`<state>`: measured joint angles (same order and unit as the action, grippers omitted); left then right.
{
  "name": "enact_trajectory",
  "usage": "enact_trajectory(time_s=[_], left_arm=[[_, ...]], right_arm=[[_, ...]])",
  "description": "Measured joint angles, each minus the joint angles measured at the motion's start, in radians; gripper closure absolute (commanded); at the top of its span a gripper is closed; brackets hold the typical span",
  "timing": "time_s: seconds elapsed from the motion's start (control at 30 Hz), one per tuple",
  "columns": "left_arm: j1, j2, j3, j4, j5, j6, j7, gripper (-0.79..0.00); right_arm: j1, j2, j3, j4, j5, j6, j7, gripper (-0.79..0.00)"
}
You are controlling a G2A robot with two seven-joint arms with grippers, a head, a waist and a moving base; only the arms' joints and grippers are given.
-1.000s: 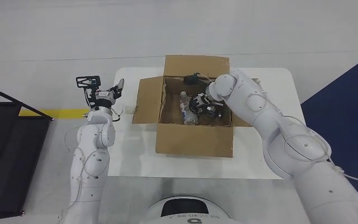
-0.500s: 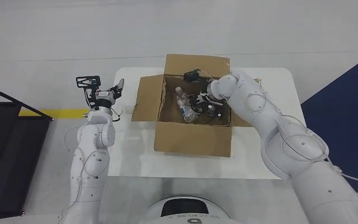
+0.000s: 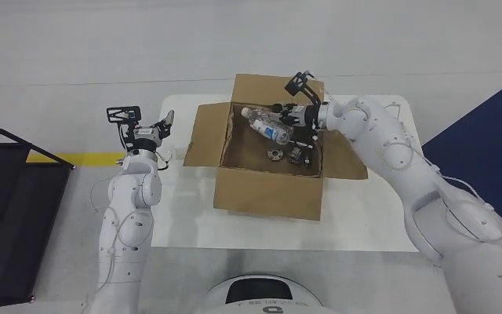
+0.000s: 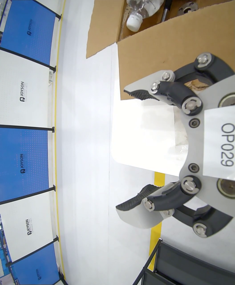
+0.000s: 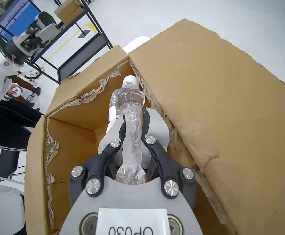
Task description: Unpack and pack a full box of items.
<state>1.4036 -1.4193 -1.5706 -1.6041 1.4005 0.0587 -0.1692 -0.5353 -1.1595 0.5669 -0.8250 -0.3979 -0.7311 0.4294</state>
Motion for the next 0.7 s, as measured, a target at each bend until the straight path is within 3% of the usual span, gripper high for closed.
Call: enact_trajectory(time_s=[0.17, 0.33, 0.47, 0.7], left_arm=[[0.000, 0.000, 0.000, 0.000, 0.000, 0.000, 0.000, -0.785], [0.000, 0.000, 0.000, 0.000, 0.000, 0.000, 0.000, -0.785], [0.000, 0.000, 0.000, 0.000, 0.000, 0.000, 0.000, -0.785], [0.000, 0.000, 0.000, 0.000, 0.000, 0.000, 0.000, -0.785]], right_arm=[[-0.205, 0.135, 0.187, -0.413, -0.022, 0.191, 0.159, 0.000], [-0.403, 0.220, 0.374, -0.702, -0.070, 0.330, 0.260, 0.000], [-0.415, 0.221, 0.390, -0.756, -0.077, 0.474, 0.365, 0.000], [-0.261, 0.155, 0.247, -0.614, -0.040, 0.568, 0.448, 0.000]])
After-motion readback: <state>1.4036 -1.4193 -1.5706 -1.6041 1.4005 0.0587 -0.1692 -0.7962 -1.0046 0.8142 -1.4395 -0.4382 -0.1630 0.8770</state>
